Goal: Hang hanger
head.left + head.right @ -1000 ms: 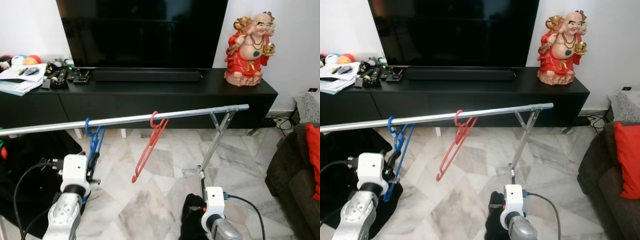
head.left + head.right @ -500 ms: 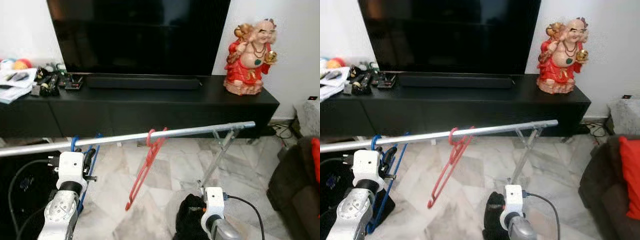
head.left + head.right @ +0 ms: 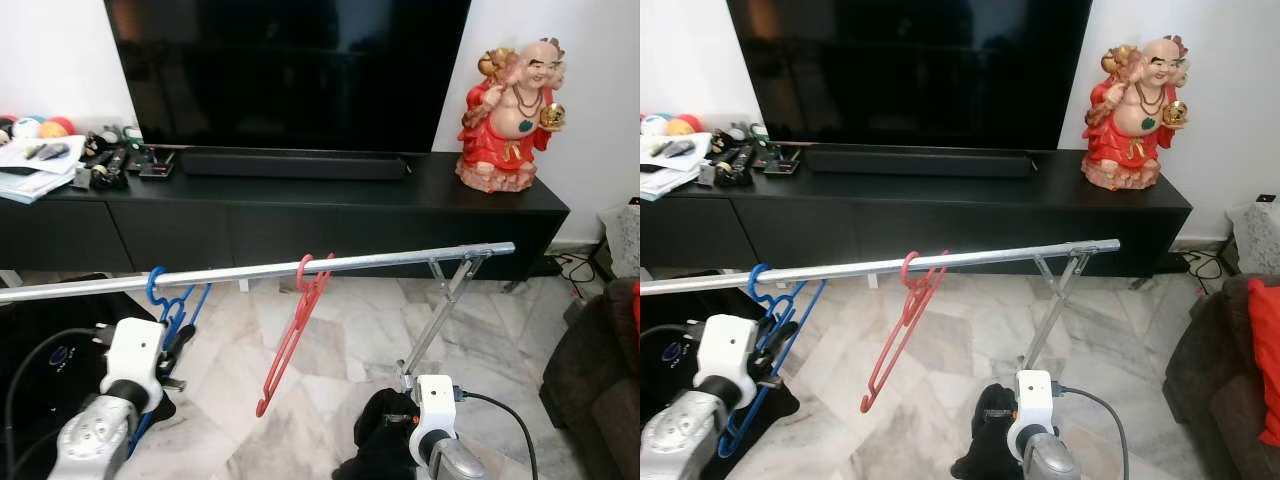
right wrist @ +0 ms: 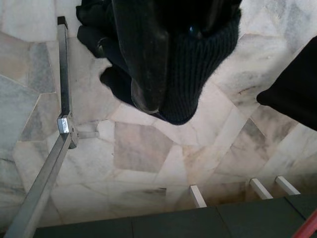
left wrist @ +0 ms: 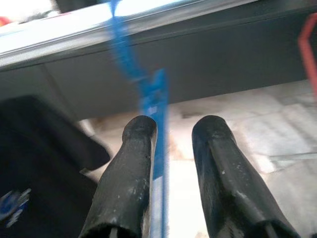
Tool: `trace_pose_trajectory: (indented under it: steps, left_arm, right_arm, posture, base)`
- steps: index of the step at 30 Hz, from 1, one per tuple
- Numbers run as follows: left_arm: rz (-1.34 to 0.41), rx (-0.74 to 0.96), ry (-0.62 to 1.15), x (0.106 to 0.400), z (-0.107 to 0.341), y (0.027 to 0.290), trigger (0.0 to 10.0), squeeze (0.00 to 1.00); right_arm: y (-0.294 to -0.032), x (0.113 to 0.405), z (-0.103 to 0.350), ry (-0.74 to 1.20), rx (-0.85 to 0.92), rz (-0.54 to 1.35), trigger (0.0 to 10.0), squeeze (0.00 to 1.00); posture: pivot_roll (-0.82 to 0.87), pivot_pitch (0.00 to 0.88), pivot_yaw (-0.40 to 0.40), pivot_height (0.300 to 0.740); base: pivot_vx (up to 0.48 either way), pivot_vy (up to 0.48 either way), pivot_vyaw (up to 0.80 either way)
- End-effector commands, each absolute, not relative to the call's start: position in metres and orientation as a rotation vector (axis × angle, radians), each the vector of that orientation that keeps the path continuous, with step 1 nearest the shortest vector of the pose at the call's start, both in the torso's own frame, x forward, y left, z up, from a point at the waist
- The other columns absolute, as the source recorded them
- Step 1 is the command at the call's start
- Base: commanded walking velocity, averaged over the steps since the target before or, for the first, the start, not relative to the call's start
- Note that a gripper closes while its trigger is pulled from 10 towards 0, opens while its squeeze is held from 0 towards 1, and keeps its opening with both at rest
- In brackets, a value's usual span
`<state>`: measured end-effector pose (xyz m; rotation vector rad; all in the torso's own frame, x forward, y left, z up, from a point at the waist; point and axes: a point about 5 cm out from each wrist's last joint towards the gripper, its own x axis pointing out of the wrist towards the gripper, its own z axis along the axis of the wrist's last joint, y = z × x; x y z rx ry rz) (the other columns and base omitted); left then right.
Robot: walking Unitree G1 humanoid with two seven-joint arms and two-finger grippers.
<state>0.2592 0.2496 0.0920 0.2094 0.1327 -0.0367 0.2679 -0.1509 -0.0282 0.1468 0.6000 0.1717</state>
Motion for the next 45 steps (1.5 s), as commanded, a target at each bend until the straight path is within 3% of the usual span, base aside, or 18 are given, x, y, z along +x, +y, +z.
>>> trace_pose_trajectory:
  steps: [1,8,23,36,43,45]
  left_arm:
    - [-0.03,0.234,0.168,0.259,0.09,0.257,10.0,0.0]
    - [0.039,0.17,0.205,0.268,0.094,0.27,10.0,0.0]
    - [0.017,0.067,0.262,0.295,0.083,0.269,10.0,0.0]
    - [-0.131,0.012,0.359,0.303,0.07,0.244,10.0,0.0]
    - [-0.06,0.061,0.33,0.309,0.075,0.247,10.0,0.0]
    - [0.038,0.071,0.318,0.314,0.077,0.251,10.0,0.0]
  right_arm:
    - [-0.151,0.27,-0.026,0.589,0.14,0.179,10.0,0.0]
    - [-0.15,0.27,-0.027,0.592,0.138,0.179,10.0,0.0]
    - [-0.15,0.268,-0.028,0.603,0.135,0.181,10.0,0.0]
    - [-0.152,0.266,-0.029,0.607,0.135,0.171,10.0,0.0]
    - [-0.152,0.266,-0.03,0.608,0.133,0.171,10.0,0.0]
    - [-0.152,0.266,-0.029,0.606,0.136,0.166,10.0,0.0]
  posture:
    - [0.13,0.0,-0.014,0.74]
    - [0.13,0.0,-0.013,0.74]
    - [0.12,0.0,-0.015,0.74]
    - [0.12,0.0,-0.019,0.74]
    - [0.12,0.0,-0.02,0.74]
    - [0.12,0.0,-0.021,0.74]
  base:
    - [0.0,0.0,0.0]
    - [0.0,0.0,0.0]
    - [0.0,0.0,0.0]
    - [0.0,0.0,0.0]
    - [0.0,0.0,0.0]
    - [0.0,0.0,0.0]
